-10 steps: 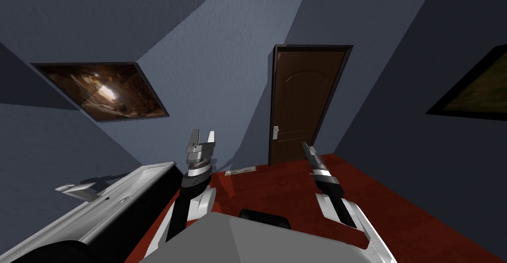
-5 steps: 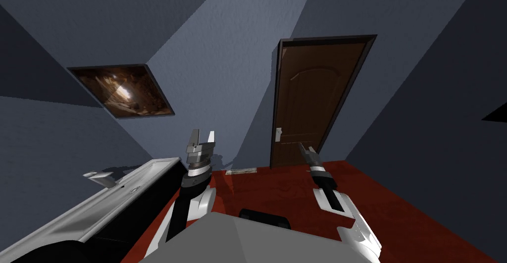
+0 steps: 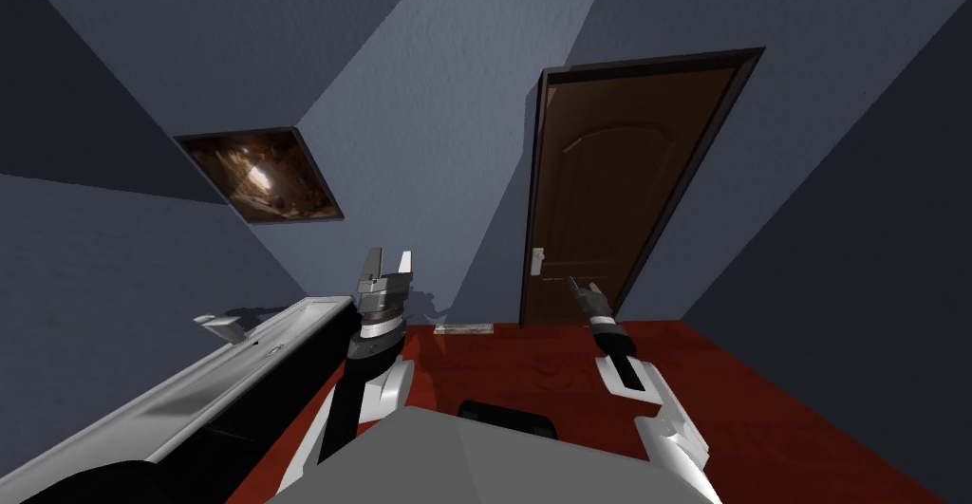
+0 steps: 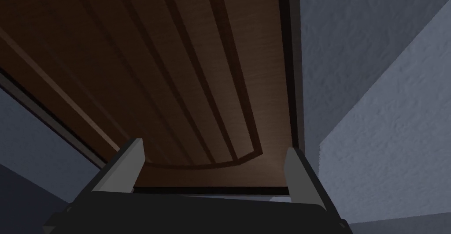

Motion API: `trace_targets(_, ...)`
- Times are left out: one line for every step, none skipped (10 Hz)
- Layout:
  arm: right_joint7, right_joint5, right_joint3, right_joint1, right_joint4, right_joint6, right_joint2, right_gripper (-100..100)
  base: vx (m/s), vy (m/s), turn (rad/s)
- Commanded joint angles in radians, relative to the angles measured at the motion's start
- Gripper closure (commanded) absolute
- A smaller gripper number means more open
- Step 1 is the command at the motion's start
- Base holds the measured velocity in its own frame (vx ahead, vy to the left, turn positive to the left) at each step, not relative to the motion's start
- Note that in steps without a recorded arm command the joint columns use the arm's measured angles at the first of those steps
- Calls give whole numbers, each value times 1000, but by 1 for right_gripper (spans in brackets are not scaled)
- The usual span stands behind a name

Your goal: Pull the door open

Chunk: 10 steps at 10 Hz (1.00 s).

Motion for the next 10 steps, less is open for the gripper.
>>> trace_targets(24,17,-12,-22,42,-1,6,-100,56,-62,38)
trace_targets(48,41,-25,-45,78,0,9,-100,51,-37,65)
trace_targets(72,66,-38,-68,112,2,13,-100,65,-65,133)
trace_targets(96,90,-51,-91,137,4,17,-100,75,-75,157)
trace_targets(118,112,-63,-111,173,5,22,-100,72,-95,106)
trace_targets(139,134,-75,-132,207,6,26,-100,70,-98,114)
trace_targets(161,156,-87,-152,238,8,31,-100,66,-80,127)
trace_targets(179,175,-97,-170,268,9,36,-100,63,-74,86)
trace_targets(198,194,-107,-187,293,10,41,-100,69,-77,107)
trace_targets(215,212,-117,-204,319,11,46,-100,65,-74,104)
